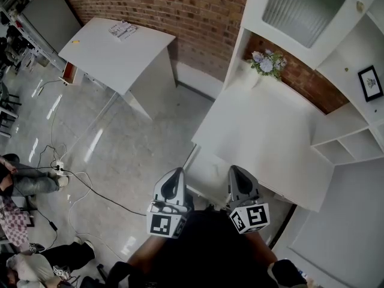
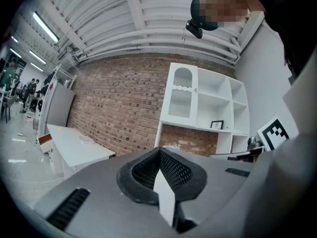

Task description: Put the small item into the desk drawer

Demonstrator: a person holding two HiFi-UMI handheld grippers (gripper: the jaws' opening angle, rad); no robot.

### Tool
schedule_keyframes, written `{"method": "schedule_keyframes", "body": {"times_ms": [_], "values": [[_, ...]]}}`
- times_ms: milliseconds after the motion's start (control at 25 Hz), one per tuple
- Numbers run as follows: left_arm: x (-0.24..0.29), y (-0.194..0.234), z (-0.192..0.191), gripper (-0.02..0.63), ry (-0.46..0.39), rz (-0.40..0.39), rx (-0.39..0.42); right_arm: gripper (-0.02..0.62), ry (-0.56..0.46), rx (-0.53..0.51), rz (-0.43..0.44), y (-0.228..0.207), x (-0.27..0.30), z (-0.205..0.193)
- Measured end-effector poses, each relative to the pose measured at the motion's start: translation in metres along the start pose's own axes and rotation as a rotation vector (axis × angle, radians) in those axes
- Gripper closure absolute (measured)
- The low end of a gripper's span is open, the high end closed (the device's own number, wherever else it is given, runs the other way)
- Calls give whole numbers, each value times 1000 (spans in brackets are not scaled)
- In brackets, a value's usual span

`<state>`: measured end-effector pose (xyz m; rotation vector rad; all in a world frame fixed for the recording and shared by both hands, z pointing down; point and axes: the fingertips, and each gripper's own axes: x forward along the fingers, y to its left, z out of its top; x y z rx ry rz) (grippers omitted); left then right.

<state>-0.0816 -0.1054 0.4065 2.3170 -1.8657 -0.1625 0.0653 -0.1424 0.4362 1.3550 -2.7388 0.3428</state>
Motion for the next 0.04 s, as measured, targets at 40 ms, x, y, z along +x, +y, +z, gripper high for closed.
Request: {"method": "schedule_keyframes", "body": {"times_ms": [40], "values": [[0,0,0,584,2,-2,4,581,-2,0,6,1,0,0]]}}
